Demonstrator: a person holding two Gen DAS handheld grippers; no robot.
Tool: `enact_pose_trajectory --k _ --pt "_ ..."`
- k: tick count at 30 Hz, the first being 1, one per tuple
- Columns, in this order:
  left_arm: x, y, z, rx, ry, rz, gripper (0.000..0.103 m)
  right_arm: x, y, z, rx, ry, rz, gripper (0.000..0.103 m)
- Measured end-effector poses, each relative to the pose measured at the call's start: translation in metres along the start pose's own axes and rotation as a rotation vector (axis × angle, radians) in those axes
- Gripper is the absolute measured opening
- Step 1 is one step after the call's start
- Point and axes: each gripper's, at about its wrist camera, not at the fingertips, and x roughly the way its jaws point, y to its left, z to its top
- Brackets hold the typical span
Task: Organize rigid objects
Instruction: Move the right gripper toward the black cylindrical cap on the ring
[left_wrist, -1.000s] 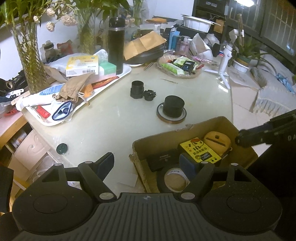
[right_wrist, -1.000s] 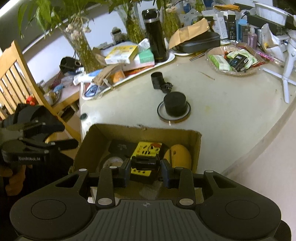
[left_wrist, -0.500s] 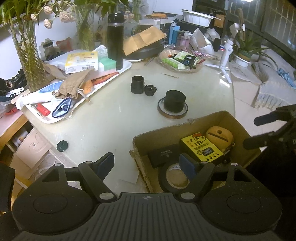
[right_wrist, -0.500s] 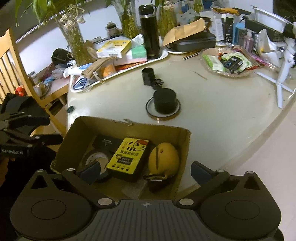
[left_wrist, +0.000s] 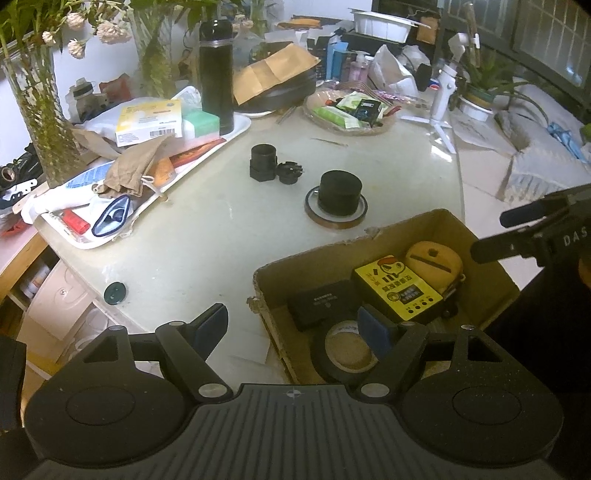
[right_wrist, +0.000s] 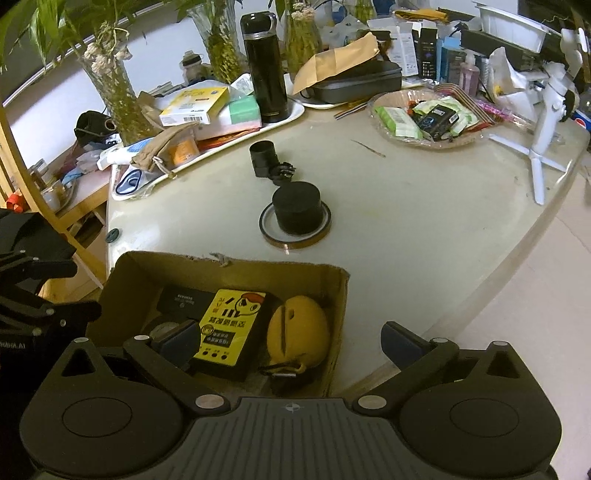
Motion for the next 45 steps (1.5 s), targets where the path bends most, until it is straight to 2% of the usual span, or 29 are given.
enact_pose_trajectory --k 14,25,35,45 --pt "0.011 -0.003 0.007 0.002 0.032 -0.033 0.077 0.007 0.006 0.038 -0.034 -0.035 -0.016 0.103" --pt "0.022 -0.007 0.028 0.004 0.0 -0.043 0.077 0.01 0.005 0.073 -0.058 -0.067 -0.024 0.103" --pt "0.029 0.002 0.041 -0.021 -0.039 -0.022 0.077 0.026 0.0 0.081 -0.14 -0.07 -0.023 0.103" --pt "0.041 0.015 0.045 -0.068 -0.04 0.002 0.077 0.05 -0.008 0.081 -0.184 -0.058 0.013 0.103"
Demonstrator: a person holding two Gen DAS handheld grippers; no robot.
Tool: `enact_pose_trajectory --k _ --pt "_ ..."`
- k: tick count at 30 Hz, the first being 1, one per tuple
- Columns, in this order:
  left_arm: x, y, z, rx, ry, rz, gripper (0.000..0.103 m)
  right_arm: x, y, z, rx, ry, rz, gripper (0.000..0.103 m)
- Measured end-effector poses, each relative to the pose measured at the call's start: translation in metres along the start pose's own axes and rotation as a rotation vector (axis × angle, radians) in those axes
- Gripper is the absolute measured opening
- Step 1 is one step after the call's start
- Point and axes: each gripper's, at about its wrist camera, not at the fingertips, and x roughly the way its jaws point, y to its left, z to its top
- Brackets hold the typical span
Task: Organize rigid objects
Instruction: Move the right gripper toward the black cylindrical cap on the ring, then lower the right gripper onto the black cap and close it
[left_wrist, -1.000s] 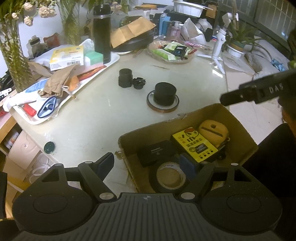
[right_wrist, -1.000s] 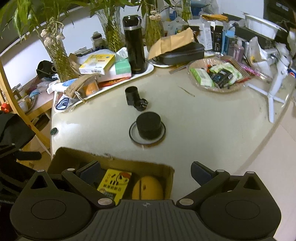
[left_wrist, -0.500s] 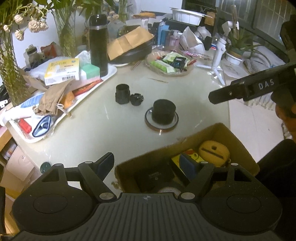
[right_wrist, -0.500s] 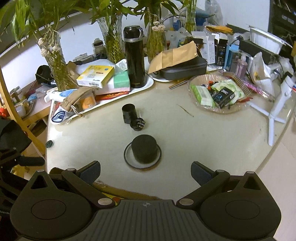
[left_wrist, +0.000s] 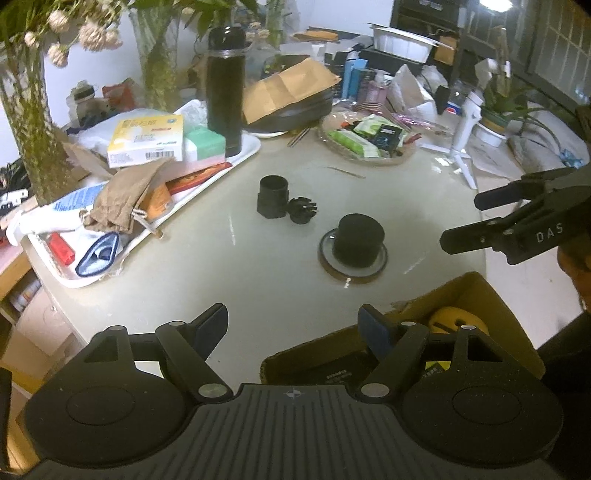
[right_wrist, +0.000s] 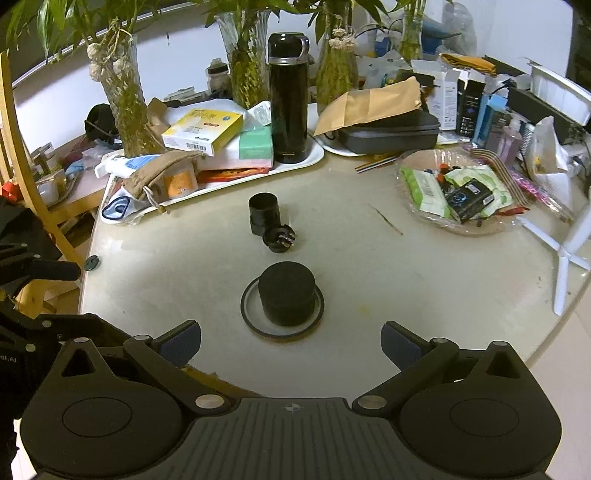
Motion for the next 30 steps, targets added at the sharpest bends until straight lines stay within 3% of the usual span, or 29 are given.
enact_pose_trajectory --k 7,9,30 --pt "0.007 0.007 -0.004 -0.027 0.009 -0.002 0.077 0.018 -0.002 0.005 -0.036 -0.009 0.019 0.102" --pt "0.007 0.009 -0.005 -0.037 0.004 -0.001 0.077 0.024 -0.002 0.006 -0.049 -0.01 0.023 0.096" --pt "0.012 0.015 -0.003 -0.084 -0.004 0.014 0.077 0.098 -0.001 0.023 -0.081 0.06 0.07 0.078"
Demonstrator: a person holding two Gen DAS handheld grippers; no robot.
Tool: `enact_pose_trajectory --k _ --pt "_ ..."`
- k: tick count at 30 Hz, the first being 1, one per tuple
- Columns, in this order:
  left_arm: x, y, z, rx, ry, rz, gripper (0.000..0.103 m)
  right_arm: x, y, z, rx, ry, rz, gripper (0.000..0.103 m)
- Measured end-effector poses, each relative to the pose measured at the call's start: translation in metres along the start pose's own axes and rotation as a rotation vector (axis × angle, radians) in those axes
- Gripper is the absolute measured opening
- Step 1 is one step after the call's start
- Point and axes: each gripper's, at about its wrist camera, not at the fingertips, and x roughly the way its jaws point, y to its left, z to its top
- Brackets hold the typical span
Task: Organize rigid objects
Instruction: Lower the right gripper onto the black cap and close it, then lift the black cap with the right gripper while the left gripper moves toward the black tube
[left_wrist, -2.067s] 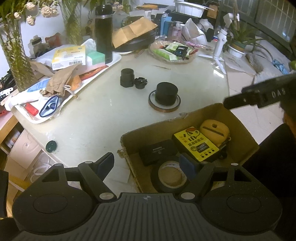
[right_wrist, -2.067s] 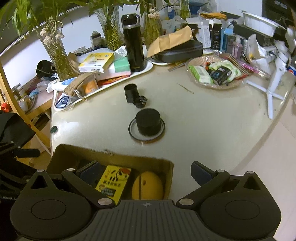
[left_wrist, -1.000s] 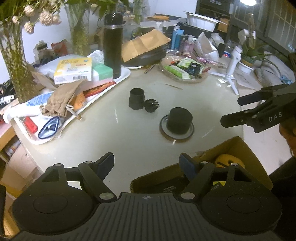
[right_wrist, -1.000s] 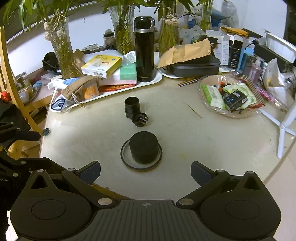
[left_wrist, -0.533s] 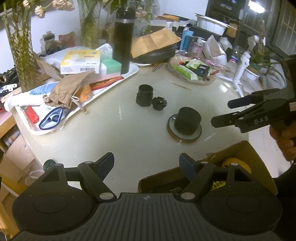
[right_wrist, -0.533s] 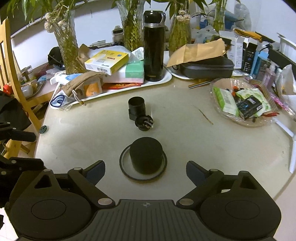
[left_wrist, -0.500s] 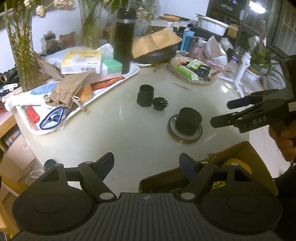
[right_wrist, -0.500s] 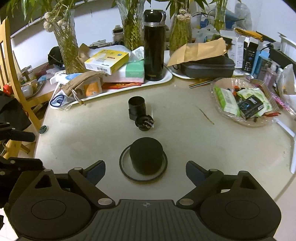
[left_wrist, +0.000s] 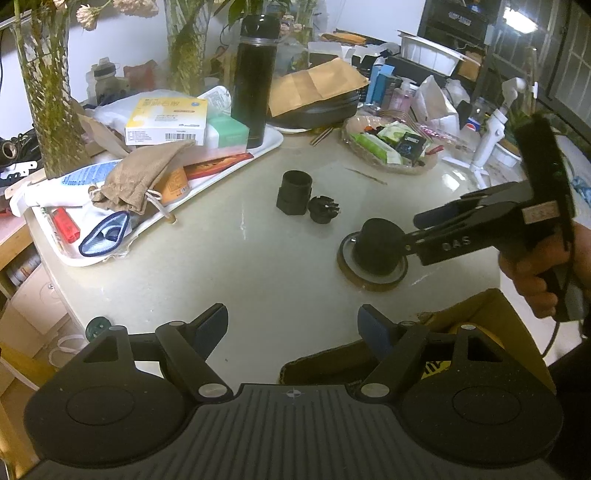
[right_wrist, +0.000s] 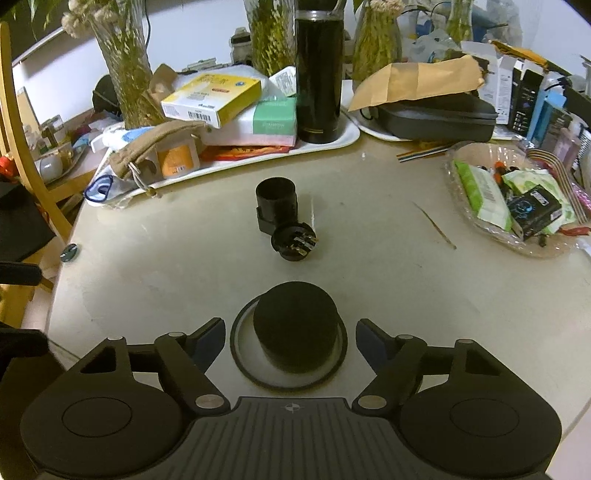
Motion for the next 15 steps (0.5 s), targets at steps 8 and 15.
enact_pose_trajectory --k 8,15 --pt "0.001 0.0 -0.001 -0.005 0.0 0.0 0.077 0.026 0.003 0.005 -0.042 0.062 -0.009 0.061" --pt "0.002 -0.001 -0.001 0.002 -0.002 0.001 0.077 0.026 0.001 0.005 -0.038 0.063 -0.013 0.059"
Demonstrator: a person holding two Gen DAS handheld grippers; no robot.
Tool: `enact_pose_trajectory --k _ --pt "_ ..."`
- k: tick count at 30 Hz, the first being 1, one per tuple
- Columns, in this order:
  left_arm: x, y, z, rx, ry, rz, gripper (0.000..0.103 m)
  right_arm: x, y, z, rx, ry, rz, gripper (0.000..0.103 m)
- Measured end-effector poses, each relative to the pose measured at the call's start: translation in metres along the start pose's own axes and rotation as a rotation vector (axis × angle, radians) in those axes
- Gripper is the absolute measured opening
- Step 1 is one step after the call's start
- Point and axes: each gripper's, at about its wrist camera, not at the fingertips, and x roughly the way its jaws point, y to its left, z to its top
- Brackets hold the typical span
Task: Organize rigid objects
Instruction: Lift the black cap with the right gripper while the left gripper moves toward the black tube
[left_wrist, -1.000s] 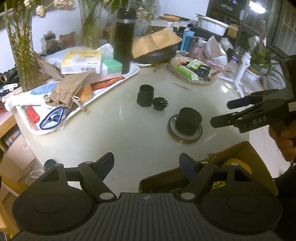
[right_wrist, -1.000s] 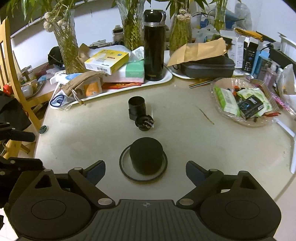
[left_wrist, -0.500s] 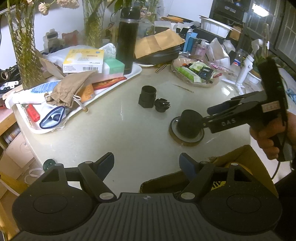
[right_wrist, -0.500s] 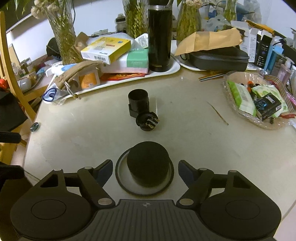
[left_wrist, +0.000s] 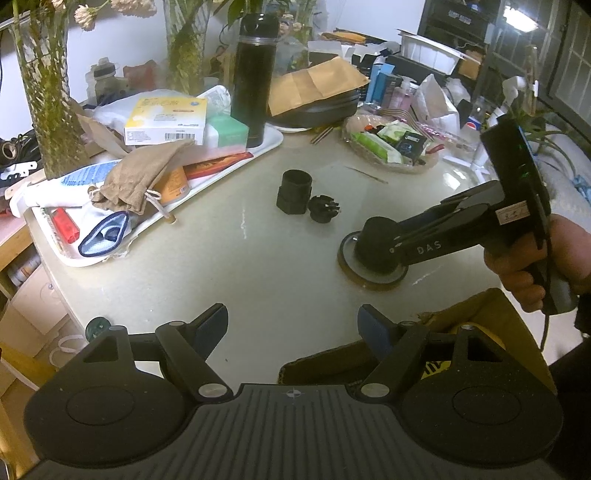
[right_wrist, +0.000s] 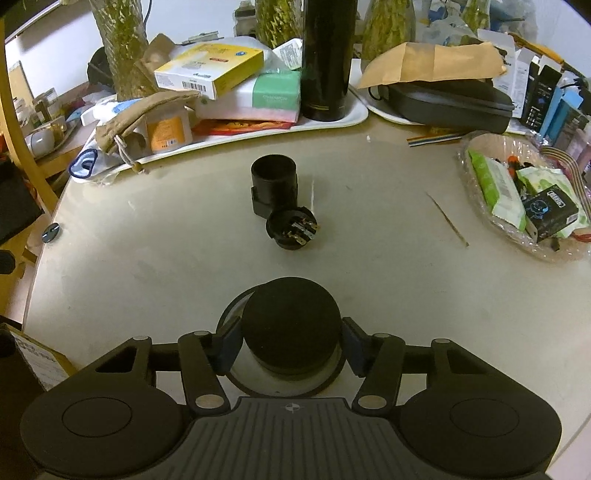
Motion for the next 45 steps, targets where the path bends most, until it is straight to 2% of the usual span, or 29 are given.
enact_pose_trajectory --k 7,20,29,38,45 --pt "0.0 -0.001 0.001 0.008 -0.008 0.004 0.077 -0.027 -0.007 0.0 0.044 -0.057 0.02 0.059" --pt "-0.004 -0.002 0.004 0.013 -0.037 -0.006 0.077 -0.088 -0.022 0.001 0.09 -0.139 -0.012 0.059" --pt "-0.008 -0.008 0.021 0.033 -0.06 -0.008 0.077 -0.13 -0.031 -0.006 0.108 -0.184 -0.044 0.059" --pt "0.003 -0.013 0.047 0.089 -0.066 -0.003 0.077 -0.145 -0.035 -0.027 0.151 -0.191 -0.077 0.059" --pt "0.021 -0.014 0.063 0.112 -0.07 -0.004 0.077 -0.145 -0.033 -0.043 0.196 -0.187 -0.07 0.059"
